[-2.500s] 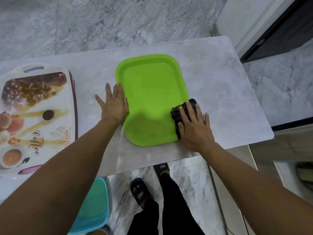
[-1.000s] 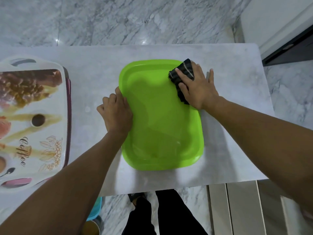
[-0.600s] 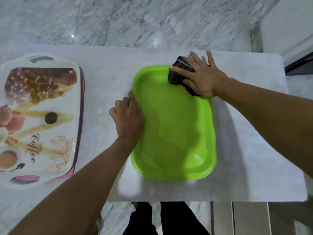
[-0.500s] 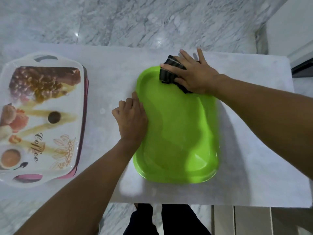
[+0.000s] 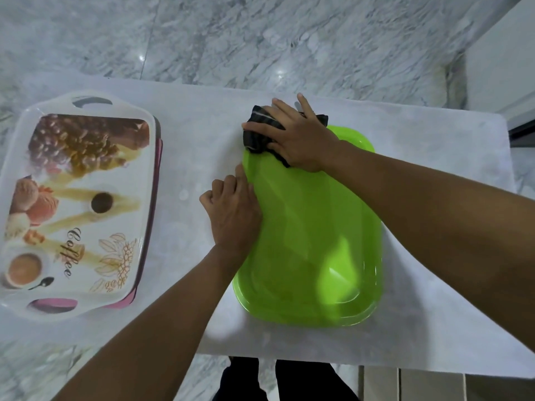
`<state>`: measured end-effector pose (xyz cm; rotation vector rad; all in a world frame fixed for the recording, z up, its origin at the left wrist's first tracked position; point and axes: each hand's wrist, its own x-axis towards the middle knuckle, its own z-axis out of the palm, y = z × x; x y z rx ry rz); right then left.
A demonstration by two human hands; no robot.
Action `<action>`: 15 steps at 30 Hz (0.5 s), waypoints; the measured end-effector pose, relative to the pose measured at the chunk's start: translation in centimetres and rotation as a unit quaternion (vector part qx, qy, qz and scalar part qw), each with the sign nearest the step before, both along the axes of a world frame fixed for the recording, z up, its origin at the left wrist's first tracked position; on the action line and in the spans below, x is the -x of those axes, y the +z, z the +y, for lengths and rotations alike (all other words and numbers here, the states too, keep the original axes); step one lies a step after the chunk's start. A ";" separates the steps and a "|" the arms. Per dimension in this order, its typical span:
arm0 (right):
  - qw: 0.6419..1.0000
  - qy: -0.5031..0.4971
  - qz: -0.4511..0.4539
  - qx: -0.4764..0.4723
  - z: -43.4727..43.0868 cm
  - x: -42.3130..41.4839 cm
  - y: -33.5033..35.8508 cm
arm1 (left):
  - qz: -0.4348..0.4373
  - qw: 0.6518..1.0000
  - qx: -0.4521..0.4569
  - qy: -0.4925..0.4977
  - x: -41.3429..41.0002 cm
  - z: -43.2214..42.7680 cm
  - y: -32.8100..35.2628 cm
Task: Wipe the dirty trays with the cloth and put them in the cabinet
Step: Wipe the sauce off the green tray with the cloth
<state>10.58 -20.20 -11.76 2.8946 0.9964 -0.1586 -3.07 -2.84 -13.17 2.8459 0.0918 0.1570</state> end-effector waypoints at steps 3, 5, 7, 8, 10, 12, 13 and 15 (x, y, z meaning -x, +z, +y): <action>1.000 0.004 -0.006 -0.013 0.9 0.8 -0.1 | -0.006 1.000 0.001 0.000 0.0 0.0 0.0; 0.999 0.017 -0.010 -0.030 1.8 1.8 -0.6 | -0.010 1.000 0.009 -0.003 0.1 0.0 0.0; 0.999 0.005 -0.009 -0.052 2.4 2.5 -0.9 | -0.005 1.000 0.011 -0.001 0.1 0.1 0.0; 0.998 -0.003 -0.007 -0.062 2.4 2.7 -1.0 | 0.001 1.000 0.012 0.002 0.1 0.0 0.1; 0.996 -0.018 0.006 -0.086 2.7 3.7 -1.3 | 0.023 0.999 0.022 0.005 0.1 0.0 0.4; 0.994 -0.028 0.024 -0.107 3.0 4.8 -1.6 | 0.054 0.997 0.051 -0.003 0.0 0.1 0.8; 0.992 -0.031 0.031 -0.117 3.2 5.2 -1.7 | 0.072 0.995 0.071 -0.006 -0.2 0.3 1.1; 0.989 -0.038 0.044 -0.134 3.4 5.5 -1.5 | 0.119 0.987 0.106 -0.010 -1.1 1.4 1.6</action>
